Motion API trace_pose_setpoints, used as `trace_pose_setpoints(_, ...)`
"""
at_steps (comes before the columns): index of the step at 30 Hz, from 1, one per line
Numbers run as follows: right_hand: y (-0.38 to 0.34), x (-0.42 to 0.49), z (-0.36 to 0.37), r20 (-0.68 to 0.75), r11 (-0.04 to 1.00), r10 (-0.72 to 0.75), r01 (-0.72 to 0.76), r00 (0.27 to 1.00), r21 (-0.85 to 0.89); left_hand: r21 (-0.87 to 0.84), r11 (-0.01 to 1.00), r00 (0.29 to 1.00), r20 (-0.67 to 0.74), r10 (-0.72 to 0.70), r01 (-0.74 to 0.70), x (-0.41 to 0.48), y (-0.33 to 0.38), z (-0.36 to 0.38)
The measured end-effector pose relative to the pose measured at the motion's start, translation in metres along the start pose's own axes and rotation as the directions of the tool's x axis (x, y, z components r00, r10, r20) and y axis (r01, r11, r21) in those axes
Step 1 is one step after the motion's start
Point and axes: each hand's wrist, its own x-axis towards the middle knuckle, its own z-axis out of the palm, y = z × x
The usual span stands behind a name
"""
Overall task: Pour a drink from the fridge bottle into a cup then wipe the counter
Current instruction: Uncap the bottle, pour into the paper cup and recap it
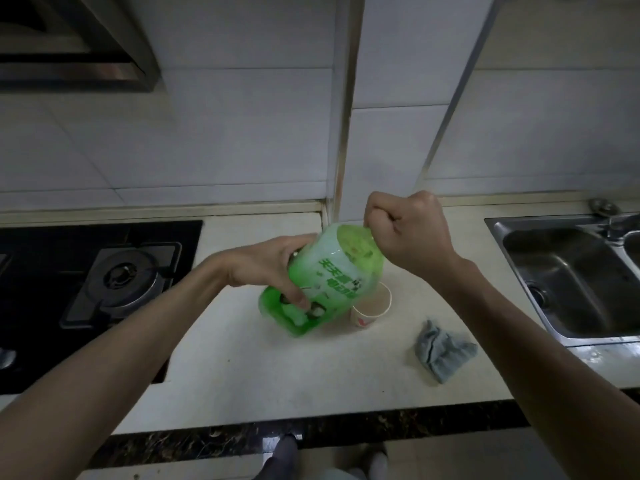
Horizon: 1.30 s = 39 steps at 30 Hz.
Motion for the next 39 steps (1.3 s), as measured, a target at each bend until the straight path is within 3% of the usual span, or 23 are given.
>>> trace_pose_setpoints(2,-0.005,-0.001,-0.006,0.017,0.995,-0.069,0.067,0.997,0.069,-0.058,0.998,0.989,0.147,0.01,-0.001,-0.002,0.0,0.002)
trace_pose_setpoints(4,-0.004,0.001,-0.014,0.06,0.994,-0.038,0.032,0.998,0.102,-0.09,0.996,0.985,0.169,0.02,-0.005,-0.002,-0.001,0.007)
trace_pose_setpoints(8,0.003,0.009,-0.02,0.2,0.935,0.353,-0.354,0.914,-0.032,-0.108,0.994,0.999,0.032,0.002,0.001,-0.002,-0.001,0.009)
trace_pose_setpoints(10,0.006,0.009,-0.018,0.197,0.905,0.42,-0.424,0.886,-0.02,-0.083,0.997,0.999,-0.035,-0.004,0.001,0.0,-0.001,0.008)
trace_pose_setpoints(13,0.008,0.006,-0.017,0.202,0.913,0.361,-0.389,0.91,0.121,-0.05,0.999,0.996,-0.091,-0.008,0.003,0.0,-0.001,0.004)
trace_pose_setpoints(17,0.014,0.002,-0.025,0.319,0.964,0.116,-0.184,0.941,0.194,-0.021,0.999,0.998,-0.062,-0.033,0.032,-0.004,-0.002,-0.003)
trace_pose_setpoints(21,0.029,0.0,-0.03,0.469,0.971,-0.058,-0.059,0.881,0.231,0.019,0.998,0.996,-0.059,-0.064,0.065,-0.007,-0.009,-0.003)
trace_pose_setpoints(24,0.026,-0.003,-0.028,0.538,0.956,0.095,-0.228,0.837,0.185,0.067,0.995,0.994,-0.083,-0.074,0.08,-0.006,-0.011,-0.003)
trace_pose_setpoints(26,0.024,-0.005,-0.024,0.518,0.93,0.273,-0.36,0.81,0.072,0.065,0.994,0.992,-0.099,-0.084,0.09,-0.004,-0.011,-0.002)
trace_pose_setpoints(28,0.023,-0.005,-0.019,0.478,0.917,0.356,-0.4,0.803,-0.011,0.07,0.993,0.991,-0.1,-0.088,0.095,-0.002,-0.011,-0.001)
trace_pose_setpoints(31,0.027,-0.006,-0.019,0.48,0.937,0.325,-0.345,0.814,-0.05,0.109,0.99,0.992,-0.093,-0.084,0.094,0.002,-0.012,0.0)
trace_pose_setpoints(36,0.042,-0.013,-0.025,0.611,0.965,0.089,-0.219,0.787,0.142,0.153,0.981,0.991,-0.076,-0.108,0.119,0.005,-0.018,0.0)
trace_pose_setpoints(39,0.039,-0.018,-0.018,0.649,0.926,0.233,-0.37,0.724,0.079,0.178,0.975,0.99,-0.072,-0.121,0.132,0.008,-0.021,0.002)
